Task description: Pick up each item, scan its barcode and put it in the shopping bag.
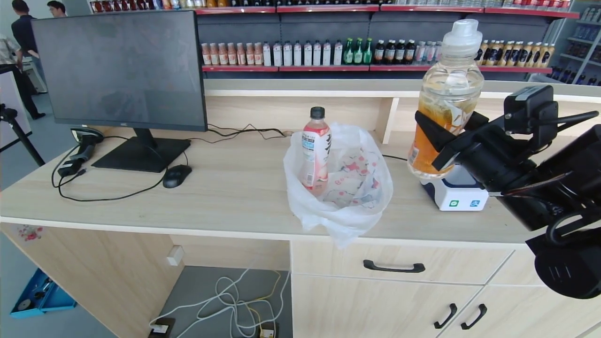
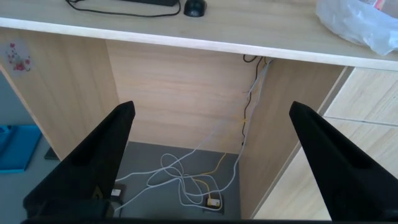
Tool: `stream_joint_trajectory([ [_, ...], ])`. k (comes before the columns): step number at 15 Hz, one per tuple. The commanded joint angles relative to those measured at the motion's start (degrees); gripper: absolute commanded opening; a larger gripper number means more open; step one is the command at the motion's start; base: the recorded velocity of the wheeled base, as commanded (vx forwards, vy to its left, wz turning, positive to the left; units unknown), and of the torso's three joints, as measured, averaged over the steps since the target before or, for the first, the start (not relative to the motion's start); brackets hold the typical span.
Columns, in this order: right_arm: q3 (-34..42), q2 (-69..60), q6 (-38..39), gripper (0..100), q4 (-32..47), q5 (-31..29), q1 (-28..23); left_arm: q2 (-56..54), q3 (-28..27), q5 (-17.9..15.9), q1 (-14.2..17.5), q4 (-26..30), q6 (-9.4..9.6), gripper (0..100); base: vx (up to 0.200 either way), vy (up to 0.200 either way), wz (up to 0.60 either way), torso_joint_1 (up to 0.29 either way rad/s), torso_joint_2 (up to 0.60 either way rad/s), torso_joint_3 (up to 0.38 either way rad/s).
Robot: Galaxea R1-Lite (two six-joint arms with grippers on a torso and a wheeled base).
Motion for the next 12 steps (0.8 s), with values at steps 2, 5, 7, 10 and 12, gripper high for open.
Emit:
stream_joint_trajectory([
  [2,0.1,0.1,0.0,0,-0.1,0.1,0.0,0.0,0.0,0.0,0.0,0.0,0.00,100,0.000,0.000,0.00,0.000,0.00,0.000],
  [5,0.5,0.0,0.1,0,-0.1,0.1,0.0,0.1,0.0,0.0,0.0,0.0,0.00,100,0.000,0.000,0.60,-0.002,0.00,0.004],
  [7,0.2,0.1,0.3,0,-0.1,0.1,0.0,0.0,0.0,0.0,0.0,0.0,0.00,100,0.000,0.000,0.60,0.007,0.00,0.002],
  [10,1.0,0.2,0.4,0,-0.1,0.1,-0.1,0.0,0.0,0.0,0.0,0.0,0.00,100,0.000,0.000,0.20,-0.001,0.00,-0.001],
  [12,2.1,0.6,0.7,0,-0.1,0.1,-0.1,0.0,0.0,0.0,0.0,0.0,-0.09,100,0.000,0.000,0.00,0.000,0.00,0.000],
])
